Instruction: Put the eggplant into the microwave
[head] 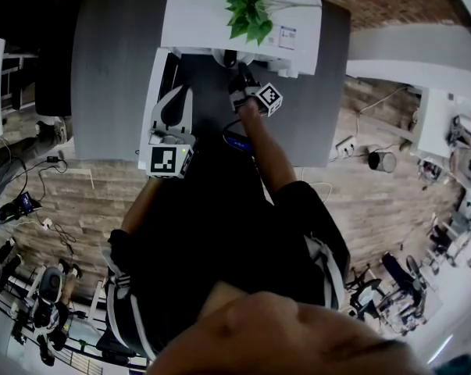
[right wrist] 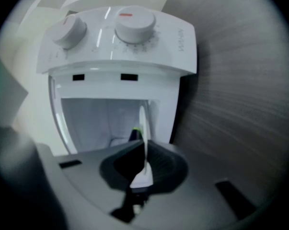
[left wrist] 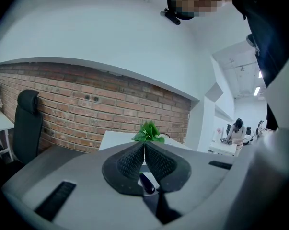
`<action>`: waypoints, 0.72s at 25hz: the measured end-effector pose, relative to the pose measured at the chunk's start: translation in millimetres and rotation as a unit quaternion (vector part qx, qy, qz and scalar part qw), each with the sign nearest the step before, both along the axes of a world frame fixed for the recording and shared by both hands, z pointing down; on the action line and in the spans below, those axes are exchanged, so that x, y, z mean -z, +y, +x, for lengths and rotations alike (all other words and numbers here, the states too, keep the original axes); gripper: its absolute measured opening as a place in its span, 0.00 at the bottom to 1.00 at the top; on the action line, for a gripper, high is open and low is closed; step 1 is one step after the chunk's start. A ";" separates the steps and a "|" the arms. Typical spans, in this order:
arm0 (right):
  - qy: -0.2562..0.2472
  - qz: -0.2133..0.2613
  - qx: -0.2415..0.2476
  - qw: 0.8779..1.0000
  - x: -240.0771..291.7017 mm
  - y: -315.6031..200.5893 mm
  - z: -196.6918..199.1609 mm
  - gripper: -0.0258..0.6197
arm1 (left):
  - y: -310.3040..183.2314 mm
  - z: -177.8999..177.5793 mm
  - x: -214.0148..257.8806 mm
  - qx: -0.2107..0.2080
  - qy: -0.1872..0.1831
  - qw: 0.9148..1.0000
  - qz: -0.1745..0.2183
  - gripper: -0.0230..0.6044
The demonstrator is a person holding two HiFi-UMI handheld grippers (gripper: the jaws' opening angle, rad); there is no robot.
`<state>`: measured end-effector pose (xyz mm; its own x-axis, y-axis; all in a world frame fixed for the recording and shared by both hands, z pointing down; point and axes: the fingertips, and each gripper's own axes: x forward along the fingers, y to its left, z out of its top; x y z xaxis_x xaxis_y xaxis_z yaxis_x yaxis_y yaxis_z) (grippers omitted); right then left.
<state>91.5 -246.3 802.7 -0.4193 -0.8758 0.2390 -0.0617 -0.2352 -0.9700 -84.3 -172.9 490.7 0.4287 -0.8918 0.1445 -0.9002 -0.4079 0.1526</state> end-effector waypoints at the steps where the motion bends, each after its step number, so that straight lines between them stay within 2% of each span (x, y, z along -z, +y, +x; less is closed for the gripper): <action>1: -0.001 0.000 -0.001 1.000 0.0 -0.5 0.1 0.10 | -0.6 0.3 0.5 -0.001 -0.001 1.000 0.002 0.10; 7: 0.001 0.005 -0.012 1.000 0.8 -4.1 3.4 0.11 | 0.0 0.3 -3.4 -0.002 0.003 1.000 -0.005 0.10; 10: -0.005 0.006 -0.010 1.000 0.0 -4.4 3.5 0.22 | 1.2 0.6 -3.1 -0.002 0.004 1.000 -0.005 0.10; 12: -0.005 0.006 -0.009 1.000 -1.5 -3.9 4.1 0.24 | 1.9 1.1 -3.7 -0.002 0.005 1.000 -0.006 0.10; 15: 0.013 0.001 -0.011 1.000 0.4 -0.7 7.0 0.26 | 2.4 1.1 -1.8 -0.003 0.006 1.000 -0.002 0.10; 18: 0.057 -0.006 -0.009 0.998 7.8 3.6 10.7 0.27 | 3.3 -0.5 -2.3 -0.002 0.004 1.000 -0.002 0.10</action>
